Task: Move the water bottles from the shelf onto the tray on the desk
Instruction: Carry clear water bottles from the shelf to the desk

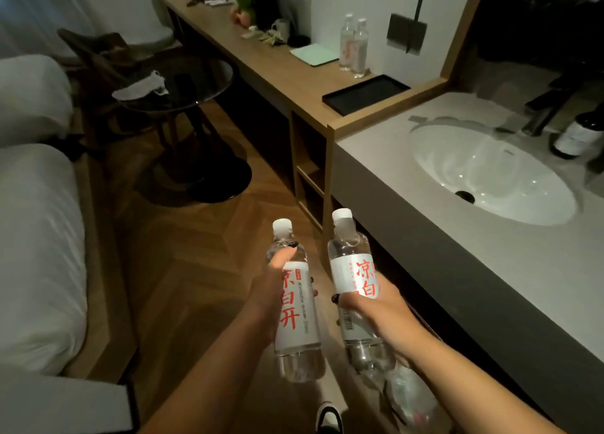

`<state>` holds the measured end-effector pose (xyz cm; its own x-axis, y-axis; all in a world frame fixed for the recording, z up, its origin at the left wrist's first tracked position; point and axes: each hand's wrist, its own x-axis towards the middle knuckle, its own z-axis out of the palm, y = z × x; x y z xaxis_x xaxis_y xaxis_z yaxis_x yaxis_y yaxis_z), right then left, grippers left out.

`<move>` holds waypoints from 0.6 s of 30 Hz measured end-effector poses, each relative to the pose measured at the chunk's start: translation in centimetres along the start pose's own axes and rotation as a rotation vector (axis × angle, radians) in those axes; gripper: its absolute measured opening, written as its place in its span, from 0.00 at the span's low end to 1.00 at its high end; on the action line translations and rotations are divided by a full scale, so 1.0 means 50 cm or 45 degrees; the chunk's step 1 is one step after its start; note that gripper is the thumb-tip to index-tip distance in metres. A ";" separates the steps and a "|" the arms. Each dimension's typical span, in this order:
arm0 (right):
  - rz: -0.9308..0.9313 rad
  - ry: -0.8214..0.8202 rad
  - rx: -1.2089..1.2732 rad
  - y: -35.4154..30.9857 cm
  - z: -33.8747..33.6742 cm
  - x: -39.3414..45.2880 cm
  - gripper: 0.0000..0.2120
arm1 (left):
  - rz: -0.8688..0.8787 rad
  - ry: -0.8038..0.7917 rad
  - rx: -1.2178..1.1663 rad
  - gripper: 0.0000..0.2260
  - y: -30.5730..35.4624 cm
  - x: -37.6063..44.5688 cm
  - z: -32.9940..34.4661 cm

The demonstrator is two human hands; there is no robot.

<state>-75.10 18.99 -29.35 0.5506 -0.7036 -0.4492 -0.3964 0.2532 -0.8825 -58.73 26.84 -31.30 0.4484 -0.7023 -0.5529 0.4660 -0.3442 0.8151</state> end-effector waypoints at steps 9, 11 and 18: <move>0.019 -0.043 0.095 -0.129 0.060 0.213 0.26 | -0.006 0.000 0.057 0.20 0.161 0.183 -0.062; 0.026 -0.074 0.173 -0.157 0.080 0.261 0.26 | -0.033 -0.017 0.061 0.20 0.202 0.235 -0.089; 0.076 -0.039 0.409 -0.267 0.154 0.443 0.22 | -0.007 -0.110 0.043 0.20 0.367 0.422 -0.178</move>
<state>-51.98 5.14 -28.56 0.5570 -0.6622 -0.5013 -0.1794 0.4935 -0.8511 -33.93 11.25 -29.54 0.3778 -0.7511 -0.5413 0.4413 -0.3679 0.8185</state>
